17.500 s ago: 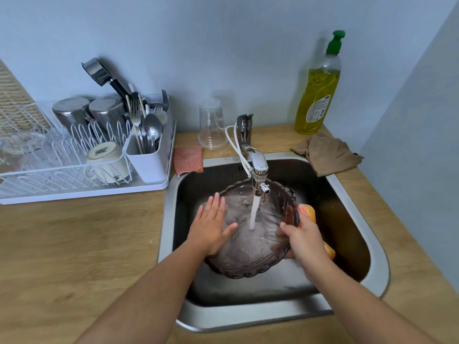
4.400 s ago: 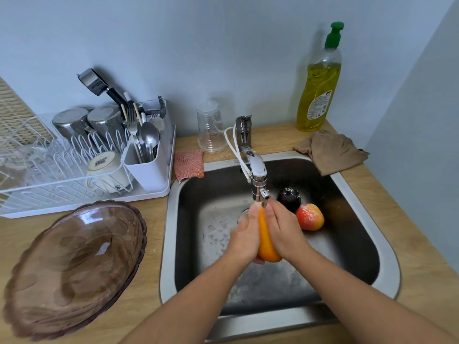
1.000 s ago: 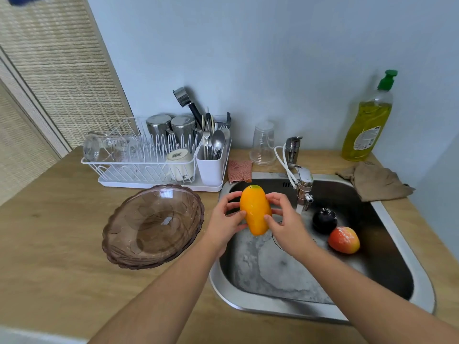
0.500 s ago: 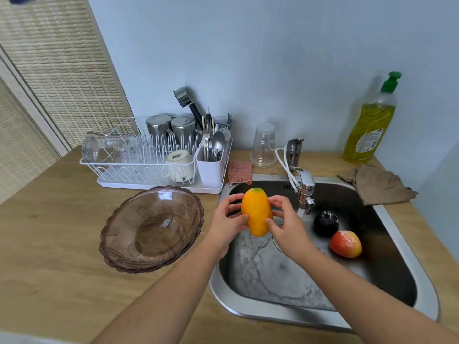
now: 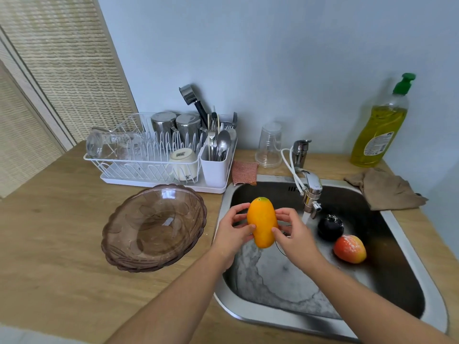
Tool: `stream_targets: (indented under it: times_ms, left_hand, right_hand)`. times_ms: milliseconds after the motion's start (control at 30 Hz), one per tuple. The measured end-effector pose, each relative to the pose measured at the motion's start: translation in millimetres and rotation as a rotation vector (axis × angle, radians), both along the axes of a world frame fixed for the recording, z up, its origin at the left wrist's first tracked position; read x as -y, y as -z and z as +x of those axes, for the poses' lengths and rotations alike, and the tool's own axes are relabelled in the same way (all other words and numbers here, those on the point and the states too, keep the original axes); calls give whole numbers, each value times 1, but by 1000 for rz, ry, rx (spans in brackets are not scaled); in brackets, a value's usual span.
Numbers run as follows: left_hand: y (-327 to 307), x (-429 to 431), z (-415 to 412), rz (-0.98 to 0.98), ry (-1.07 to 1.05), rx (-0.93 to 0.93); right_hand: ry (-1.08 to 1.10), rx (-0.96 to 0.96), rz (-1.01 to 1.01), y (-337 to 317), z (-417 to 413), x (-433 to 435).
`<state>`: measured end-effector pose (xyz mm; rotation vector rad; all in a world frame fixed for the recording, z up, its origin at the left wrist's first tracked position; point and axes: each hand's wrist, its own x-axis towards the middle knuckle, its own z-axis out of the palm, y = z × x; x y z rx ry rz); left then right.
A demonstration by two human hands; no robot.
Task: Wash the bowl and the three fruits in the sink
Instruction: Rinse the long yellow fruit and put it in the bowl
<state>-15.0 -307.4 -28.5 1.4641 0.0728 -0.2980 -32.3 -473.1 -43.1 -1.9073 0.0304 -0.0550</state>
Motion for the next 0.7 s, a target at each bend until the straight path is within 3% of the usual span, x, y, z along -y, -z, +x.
stream_targets:
  times_ms: [233, 400, 600, 700]
  left_hand:
    - [-36, -18, 15, 100, -52, 126]
    - [-68, -80, 21, 246, -132, 170]
    - [-68, -176, 11, 326, -316, 54]
    - [-56, -213, 3, 456, -377, 23]
  right_hand:
    - [-21, 21, 158, -29, 21, -16]
    - [-142, 24, 137, -65, 48, -72]
    - [-340, -115, 144, -69, 63, -176]
    - [-377, -162, 104, -52, 66, -219]
